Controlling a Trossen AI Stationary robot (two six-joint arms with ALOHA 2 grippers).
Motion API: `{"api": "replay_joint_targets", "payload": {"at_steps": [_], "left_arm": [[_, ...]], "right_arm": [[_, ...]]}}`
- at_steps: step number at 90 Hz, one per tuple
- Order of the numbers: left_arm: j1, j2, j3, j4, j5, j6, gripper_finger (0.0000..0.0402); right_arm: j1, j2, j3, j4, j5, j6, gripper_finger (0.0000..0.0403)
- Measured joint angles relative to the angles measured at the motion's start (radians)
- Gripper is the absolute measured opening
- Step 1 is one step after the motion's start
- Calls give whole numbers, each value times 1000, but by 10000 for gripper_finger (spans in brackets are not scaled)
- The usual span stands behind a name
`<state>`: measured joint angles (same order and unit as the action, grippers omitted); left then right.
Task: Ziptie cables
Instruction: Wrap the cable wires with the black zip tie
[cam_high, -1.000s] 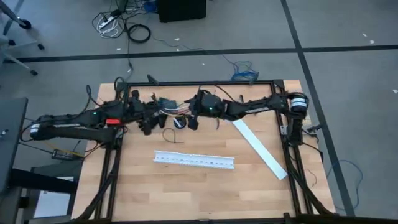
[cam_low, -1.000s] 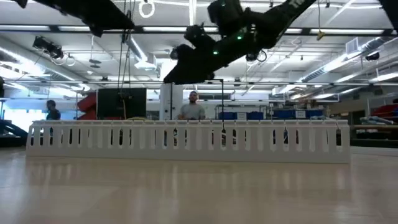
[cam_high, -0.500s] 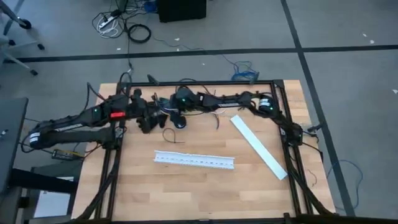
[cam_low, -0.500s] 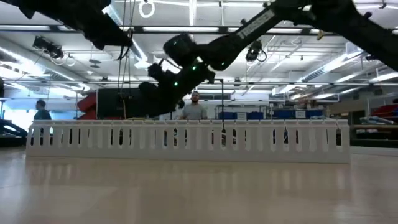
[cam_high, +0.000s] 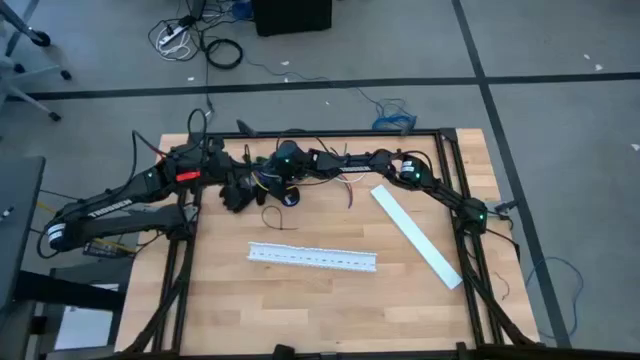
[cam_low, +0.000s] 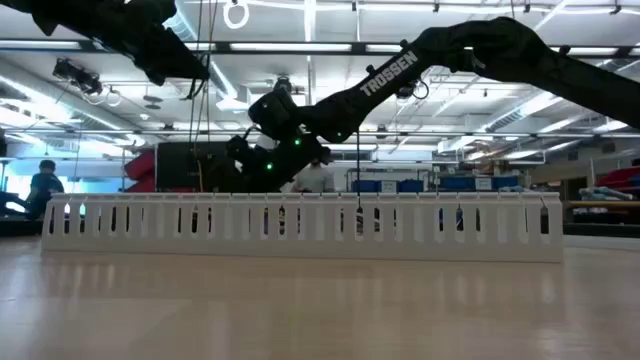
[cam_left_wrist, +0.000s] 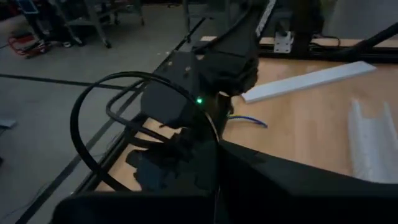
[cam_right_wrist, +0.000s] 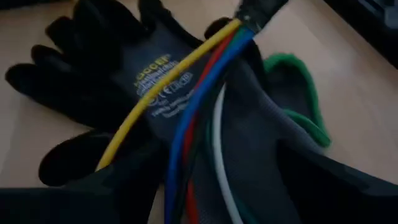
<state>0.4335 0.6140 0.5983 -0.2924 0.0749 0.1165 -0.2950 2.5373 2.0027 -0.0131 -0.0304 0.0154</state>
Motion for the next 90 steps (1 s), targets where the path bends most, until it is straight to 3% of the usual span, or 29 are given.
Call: {"api": "replay_joint_targets", "payload": {"at_steps": [15, 32, 36, 55, 71, 90], "left_arm": [[0, 0, 0, 4, 7, -14, 0], [0, 0, 0, 19, 7, -16, 0], [0, 0, 0, 22, 7, -16, 0], [0, 0, 0, 41, 5, -20, 0], [0, 0, 0, 53, -11, -42, 0], [0, -33, 0, 69, -32, -95, 0]], "right_arm": [[-11, 0, 1, 0, 0, 11, 223], [-13, 0, 1, 4, -29, -1, 44], [-13, 0, 1, 5, -38, -16, 21], [-10, -19, 21, -15, -75, -11, 6], [12, -139, 26, -119, -96, -84, 3], [14, -253, 25, -476, 65, -235, 1]]}}
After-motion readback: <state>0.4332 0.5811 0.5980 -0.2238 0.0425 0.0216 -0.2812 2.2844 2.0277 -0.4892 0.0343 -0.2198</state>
